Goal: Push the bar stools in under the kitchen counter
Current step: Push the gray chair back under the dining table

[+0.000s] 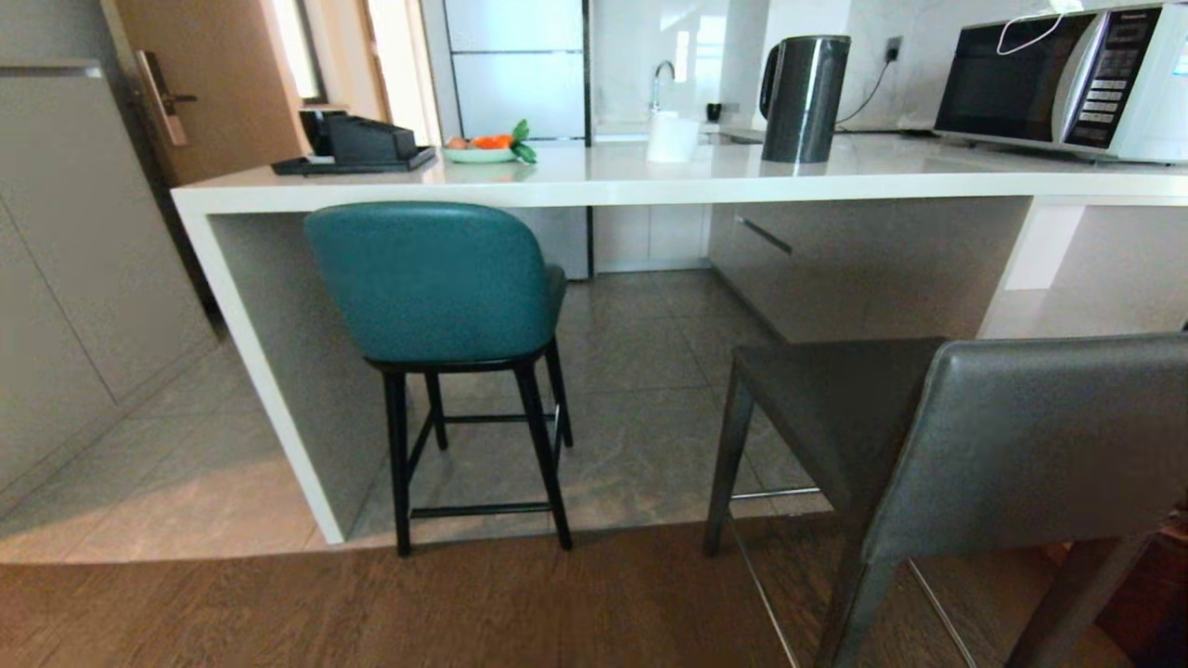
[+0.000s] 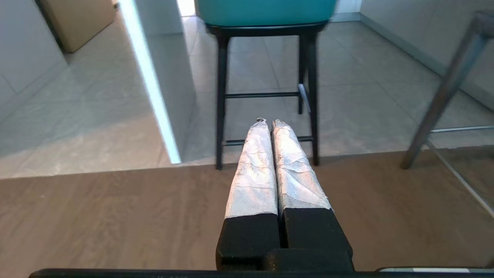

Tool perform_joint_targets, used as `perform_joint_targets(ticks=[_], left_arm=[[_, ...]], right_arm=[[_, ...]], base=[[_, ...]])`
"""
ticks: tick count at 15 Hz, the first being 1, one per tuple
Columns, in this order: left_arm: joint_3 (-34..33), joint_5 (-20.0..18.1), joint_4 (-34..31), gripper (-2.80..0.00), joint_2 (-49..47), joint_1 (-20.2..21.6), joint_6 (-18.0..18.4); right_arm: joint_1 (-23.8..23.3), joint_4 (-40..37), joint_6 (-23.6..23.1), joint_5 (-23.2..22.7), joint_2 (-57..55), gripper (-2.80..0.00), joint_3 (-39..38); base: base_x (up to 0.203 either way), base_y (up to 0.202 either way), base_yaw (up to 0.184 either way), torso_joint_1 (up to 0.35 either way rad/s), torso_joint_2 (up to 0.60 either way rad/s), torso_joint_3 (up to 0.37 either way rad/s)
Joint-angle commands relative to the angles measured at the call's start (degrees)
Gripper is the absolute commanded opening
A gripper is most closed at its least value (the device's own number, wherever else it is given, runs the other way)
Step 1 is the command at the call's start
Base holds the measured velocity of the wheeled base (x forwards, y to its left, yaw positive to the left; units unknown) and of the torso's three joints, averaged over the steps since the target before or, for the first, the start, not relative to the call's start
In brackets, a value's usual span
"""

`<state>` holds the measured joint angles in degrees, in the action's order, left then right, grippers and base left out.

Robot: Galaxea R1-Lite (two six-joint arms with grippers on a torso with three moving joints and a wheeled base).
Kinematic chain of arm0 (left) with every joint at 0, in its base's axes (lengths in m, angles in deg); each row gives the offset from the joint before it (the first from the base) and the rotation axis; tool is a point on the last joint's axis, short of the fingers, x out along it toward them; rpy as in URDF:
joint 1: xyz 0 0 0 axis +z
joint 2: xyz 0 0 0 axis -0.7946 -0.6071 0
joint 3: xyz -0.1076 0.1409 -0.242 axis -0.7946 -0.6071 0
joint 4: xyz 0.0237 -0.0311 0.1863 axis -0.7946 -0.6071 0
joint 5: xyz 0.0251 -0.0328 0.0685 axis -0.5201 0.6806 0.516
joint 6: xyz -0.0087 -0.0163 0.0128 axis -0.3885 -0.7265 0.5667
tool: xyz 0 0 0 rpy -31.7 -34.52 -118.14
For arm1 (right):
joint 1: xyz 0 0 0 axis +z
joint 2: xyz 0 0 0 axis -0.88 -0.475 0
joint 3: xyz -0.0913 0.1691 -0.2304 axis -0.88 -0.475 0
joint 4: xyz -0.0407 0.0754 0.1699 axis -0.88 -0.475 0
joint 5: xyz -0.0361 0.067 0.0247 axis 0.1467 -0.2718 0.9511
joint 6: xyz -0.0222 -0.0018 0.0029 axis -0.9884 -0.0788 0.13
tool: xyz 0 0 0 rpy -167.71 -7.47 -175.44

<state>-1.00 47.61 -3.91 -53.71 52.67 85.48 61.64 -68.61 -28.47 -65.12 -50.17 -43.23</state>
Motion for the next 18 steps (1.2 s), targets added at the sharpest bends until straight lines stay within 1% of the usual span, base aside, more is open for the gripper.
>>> perform_joint_targets(ticks=[1, 11, 12, 14, 18], left_arm=[[-0.2, 0.1, 0.0, -2.8, -0.1, 0.0, 0.0], [-0.2, 0.2, 0.0, -2.8, -0.1, 0.0, -0.2], [-0.2, 0.8, 0.0, -2.8, -0.1, 0.0, -0.3], [-0.2, 1.3, 0.1, -2.8, -0.1, 0.0, -2.2], [-0.2, 1.3, 0.2, -2.8, -0.1, 0.0, -2.2]], right_arm=[[0.0, 0.0, 0.0, 0.0, 0.0, -2.8, -0.3], [0.0, 0.0, 0.0, 0.0, -0.1, -2.8, -0.3], [0.0, 0.0, 0.1, 0.0, -0.1, -2.8, -0.3], [0.0, 0.0, 0.1, 0.0, -0.1, -2.8, -0.3], [0.0, 0.0, 0.1, 0.0, -0.1, -2.8, -0.3]], base=[[0.0, -0.194, 0.003, 0.001, 0.01, 0.0], [0.0, -0.196, 0.0, 0.004, 0.0, 0.004], [0.0, -0.195, 0.001, 0.007, 0.0, 0.001], [0.0, -0.195, 0.001, 0.006, 0.0, -0.001], [0.0, -0.193, -0.001, 0.003, 0.0, 0.003]])
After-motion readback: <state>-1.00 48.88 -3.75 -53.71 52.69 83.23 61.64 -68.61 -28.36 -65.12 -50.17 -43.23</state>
